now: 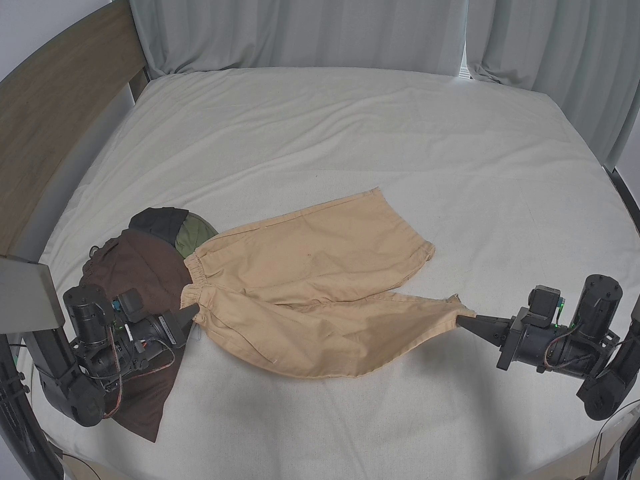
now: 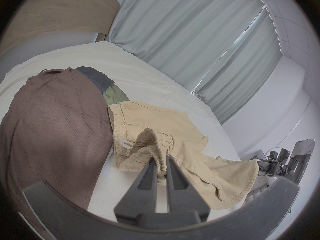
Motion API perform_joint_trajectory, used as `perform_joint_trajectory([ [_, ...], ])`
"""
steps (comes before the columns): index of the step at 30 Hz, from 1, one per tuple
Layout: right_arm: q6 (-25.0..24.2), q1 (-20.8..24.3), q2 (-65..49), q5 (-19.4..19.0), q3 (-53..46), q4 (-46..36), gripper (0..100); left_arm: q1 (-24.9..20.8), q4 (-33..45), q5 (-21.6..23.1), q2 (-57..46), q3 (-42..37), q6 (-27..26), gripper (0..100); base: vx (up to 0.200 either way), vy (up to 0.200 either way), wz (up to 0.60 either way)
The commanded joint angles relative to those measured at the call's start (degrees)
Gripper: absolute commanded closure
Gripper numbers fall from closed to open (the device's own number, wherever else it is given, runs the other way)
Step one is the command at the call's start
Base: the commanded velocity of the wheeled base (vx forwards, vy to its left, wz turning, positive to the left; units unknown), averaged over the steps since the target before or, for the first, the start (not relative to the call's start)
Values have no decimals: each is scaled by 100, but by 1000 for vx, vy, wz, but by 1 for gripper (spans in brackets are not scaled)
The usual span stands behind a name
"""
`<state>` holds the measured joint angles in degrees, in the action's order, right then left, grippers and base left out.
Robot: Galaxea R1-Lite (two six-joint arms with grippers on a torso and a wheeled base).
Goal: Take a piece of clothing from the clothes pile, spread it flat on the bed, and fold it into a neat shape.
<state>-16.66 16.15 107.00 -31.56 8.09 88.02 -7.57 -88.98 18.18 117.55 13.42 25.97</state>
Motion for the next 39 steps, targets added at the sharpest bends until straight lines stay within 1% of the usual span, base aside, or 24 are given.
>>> perform_joint_trajectory([
  [1, -3, 169, -293, 98, -62, -4, 100, 28, -5, 2, 13, -6, 5, 100, 0, 0, 0],
  [4, -3, 239, -452, 106, -10, -56, 100, 28, -5, 2, 13, 3, 5, 100, 0, 0, 0],
  [10, -21, 151, -390, 115, 272, -92, 100, 28, -5, -7, 13, 55, 14, 100, 0, 0, 0],
  [13, -162, 81, -320, 115, 544, -92, 100, 36, -5, -7, 4, 143, 75, 100, 0, 0, 0],
  [17, -276, 46, -311, 115, 764, -109, 100, 45, -5, -7, -4, 55, 93, 100, 0, 0, 0],
  [26, -285, -51, 67, 115, 1159, -100, 100, 54, -14, -25, -13, 90, 93, 100, 0, 0, 0],
  [35, -285, -156, 603, 115, 2126, -109, 100, 335, -14, -7, -22, 82, 110, 100, 0, 0, 0],
  [37, -294, -156, 647, 115, 2240, -118, 100, 353, -23, -7, -31, 90, 119, 100, 0, 0, 0],
  [39, -346, -174, 858, 115, 2583, -118, 100, 370, -5, 2, -189, 82, 137, 100, 0, 0, 0],
])
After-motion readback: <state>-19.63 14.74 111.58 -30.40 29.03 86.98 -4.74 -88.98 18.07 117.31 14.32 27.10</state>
